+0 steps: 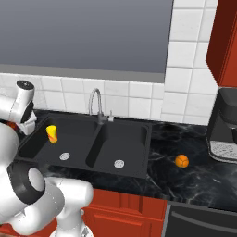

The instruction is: Remove the tomato and orange from the sink. Then move the bowl and cup from the counter to the sink for washing.

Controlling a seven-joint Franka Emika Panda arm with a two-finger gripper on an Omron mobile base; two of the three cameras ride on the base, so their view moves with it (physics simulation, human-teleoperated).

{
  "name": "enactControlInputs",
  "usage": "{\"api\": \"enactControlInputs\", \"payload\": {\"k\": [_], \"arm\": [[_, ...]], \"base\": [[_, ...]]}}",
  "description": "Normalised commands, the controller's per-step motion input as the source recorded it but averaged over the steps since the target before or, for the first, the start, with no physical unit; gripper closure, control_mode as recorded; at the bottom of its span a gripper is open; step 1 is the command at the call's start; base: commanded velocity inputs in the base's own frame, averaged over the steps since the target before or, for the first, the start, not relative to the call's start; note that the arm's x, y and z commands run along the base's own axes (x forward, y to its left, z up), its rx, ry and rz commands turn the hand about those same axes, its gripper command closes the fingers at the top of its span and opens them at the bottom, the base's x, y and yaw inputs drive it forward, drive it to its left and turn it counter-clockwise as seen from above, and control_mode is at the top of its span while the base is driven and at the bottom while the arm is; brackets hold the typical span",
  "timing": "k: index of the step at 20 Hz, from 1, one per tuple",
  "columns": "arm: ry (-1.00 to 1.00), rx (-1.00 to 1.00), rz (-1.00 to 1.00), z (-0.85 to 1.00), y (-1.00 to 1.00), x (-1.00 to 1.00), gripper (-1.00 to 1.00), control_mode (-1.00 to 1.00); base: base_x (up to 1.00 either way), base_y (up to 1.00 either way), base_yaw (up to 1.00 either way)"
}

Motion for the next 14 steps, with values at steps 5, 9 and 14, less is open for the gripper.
{"api": "enactControlInputs", "payload": {"k": [5,9,14], "arm": [[-0.15,0.00,0.05,0.00,0.21,-0.16,-1.00,-1.00],[-0.15,0.02,0.06,0.00,0.24,-0.10,-1.00,-1.00],[-0.10,0.06,0.05,0.00,0.23,-0.05,-1.00,-1.00]], "base": [[0.00,0.00,0.00],[0.00,0.00,0.00],[0.00,0.00,0.00]]}}
